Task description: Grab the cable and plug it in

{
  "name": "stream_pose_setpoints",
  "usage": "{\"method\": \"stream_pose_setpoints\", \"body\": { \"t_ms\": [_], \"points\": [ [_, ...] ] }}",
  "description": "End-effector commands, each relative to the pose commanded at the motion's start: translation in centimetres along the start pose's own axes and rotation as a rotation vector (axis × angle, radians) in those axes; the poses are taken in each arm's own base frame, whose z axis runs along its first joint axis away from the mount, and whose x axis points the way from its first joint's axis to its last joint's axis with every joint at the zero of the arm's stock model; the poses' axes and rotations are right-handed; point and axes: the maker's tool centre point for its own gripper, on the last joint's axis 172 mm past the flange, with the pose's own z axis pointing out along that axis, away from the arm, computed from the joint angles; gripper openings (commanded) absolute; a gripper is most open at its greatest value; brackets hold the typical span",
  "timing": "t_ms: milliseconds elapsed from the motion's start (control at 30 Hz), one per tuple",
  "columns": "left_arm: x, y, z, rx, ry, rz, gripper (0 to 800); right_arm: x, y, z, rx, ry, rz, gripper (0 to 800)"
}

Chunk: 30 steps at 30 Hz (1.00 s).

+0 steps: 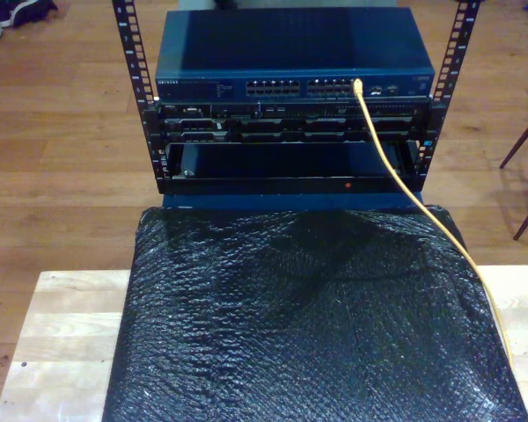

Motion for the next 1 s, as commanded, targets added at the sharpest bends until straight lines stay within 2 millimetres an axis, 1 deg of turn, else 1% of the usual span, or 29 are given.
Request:
{"method": "stream_pose_setpoints", "body": {
  "t_ms": [133,300,367,467,733,867,1000],
  "points": [
    [0.0,0.0,0.0,0.0,0.0,0.0,800,0.3,-2.4,0.6,-0.003,0.0,-0.022,800],
    [0.0,0.0,0.0,0.001,0.0,-0.001,800,0.7,-5.7,2.1,-0.006,0.01,-0.042,800],
    [0.0,0.0,0.0,0.0,0.0,0.0,800,0.9,-6.8,2.5,-0.008,0.013,-0.049,800],
    [0.0,0.0,0.0,0.0,0.0,0.0,800,1.8,-7.8,3.7,-0.008,0.035,-0.06,800],
    [0.0,0.0,0.0,0.0,0.0,0.0,800,4.3,-9.4,6.9,-0.005,0.094,-0.043,799],
    [0.0,0.0,0.0,0.0,0.0,0.0,800,4.5,-9.7,8.4,-0.004,0.083,-0.035,800],
    [0.0,0.0,0.0,0.0,0.0,0.0,800,4.1,-9.9,9.5,-0.006,0.048,-0.03,800]
  ]
}}
